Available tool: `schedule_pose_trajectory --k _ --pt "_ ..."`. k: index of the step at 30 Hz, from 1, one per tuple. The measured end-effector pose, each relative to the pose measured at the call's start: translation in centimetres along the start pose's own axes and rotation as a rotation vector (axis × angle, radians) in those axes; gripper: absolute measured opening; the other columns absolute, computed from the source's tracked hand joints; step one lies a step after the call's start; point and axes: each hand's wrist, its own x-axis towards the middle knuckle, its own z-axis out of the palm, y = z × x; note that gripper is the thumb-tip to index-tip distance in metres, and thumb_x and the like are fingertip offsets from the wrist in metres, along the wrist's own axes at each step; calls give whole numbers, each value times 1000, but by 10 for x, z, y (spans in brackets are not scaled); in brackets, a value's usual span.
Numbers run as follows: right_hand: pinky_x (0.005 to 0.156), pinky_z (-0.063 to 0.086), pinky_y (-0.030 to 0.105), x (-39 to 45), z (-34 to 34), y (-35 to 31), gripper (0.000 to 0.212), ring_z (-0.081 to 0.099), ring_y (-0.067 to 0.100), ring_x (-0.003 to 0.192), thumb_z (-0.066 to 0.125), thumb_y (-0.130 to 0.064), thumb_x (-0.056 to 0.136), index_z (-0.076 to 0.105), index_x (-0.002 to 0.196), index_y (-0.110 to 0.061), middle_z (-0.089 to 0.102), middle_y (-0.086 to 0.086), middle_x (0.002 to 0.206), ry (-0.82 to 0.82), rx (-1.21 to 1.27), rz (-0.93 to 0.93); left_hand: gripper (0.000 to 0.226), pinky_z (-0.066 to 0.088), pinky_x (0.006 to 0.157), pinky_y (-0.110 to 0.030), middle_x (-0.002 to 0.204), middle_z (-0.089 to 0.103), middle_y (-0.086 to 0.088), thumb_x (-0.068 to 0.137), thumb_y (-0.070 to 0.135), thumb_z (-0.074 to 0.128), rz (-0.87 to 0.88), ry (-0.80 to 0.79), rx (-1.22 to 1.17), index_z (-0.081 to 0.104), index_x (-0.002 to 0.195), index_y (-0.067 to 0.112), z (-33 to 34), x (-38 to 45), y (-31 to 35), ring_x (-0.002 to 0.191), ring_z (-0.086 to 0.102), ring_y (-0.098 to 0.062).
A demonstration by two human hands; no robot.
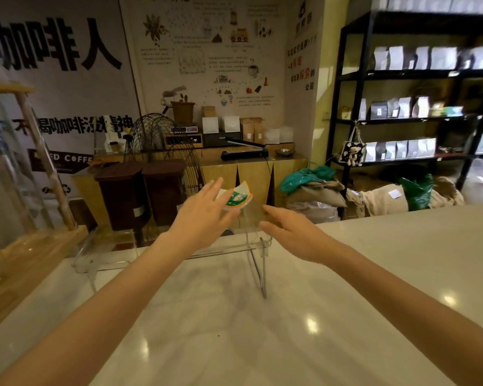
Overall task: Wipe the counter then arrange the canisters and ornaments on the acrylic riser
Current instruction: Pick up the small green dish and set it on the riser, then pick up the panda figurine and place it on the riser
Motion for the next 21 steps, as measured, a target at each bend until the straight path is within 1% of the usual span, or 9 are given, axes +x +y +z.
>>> schedule_pose_trajectory --k 2,6,8,10,14,17,19,21 --pt "110 25 32 -37 -2 3 53 27 17 137 35 -39 94 25 142 -19 32 2 151 -4 -108 -16 57 15 118 -45 157 4 -5 93 45 29 22 -4 -9 14 143 22 -1 -16 7 144 0 -19" --pt "116 11 31 -103 2 11 60 9 12 143 30 -50 91 15 144 -27 14 -6 157 -77 -237 -27 58 6 118 -43 157 2 0 92 49 25 57 -28 -29 10 143 26 1 -57 26 144 -4 -15" --pt "116 7 30 -133 7 14 64 3 9 143 28 -55 89 11 145 -30 8 -10 157 -119 -235 -10 58 3 117 -39 157 1 3 91 50 24 83 -55 -72 9 142 30 5 -83 39 143 -5 -12" --pt "115 6 28 -161 12 15 66 1 7 143 27 -58 86 10 145 -32 7 -12 157 -152 -228 -3 58 2 117 -37 156 1 7 90 52 25 110 -99 -114 9 142 32 11 -111 54 143 -5 -9" --pt "114 5 26 -210 23 17 64 2 4 142 29 -58 87 15 144 -34 10 -14 156 -198 -212 13 58 2 117 -34 156 3 12 87 55 24 139 -243 -253 13 141 35 21 -164 81 142 -3 -5" --pt "112 8 23 -240 30 17 60 8 3 141 31 -56 88 22 142 -33 18 -13 154 -237 -162 19 64 3 117 -31 155 7 15 80 60 21 173 -322 -367 20 139 37 27 -200 91 140 -1 1" --pt "109 12 19 -255 32 13 55 16 3 138 33 -52 90 28 141 -31 27 -11 152 -259 -121 13 60 3 115 -27 154 11 17 82 58 22 198 -346 -411 24 138 36 34 -220 94 136 0 6" --pt "104 23 17 -268 33 8 50 30 5 131 36 -47 92 36 137 -27 40 -7 145 -270 -78 6 51 4 113 -22 153 17 15 89 49 26 222 -348 -440 30 137 33 42 -235 98 134 3 8"
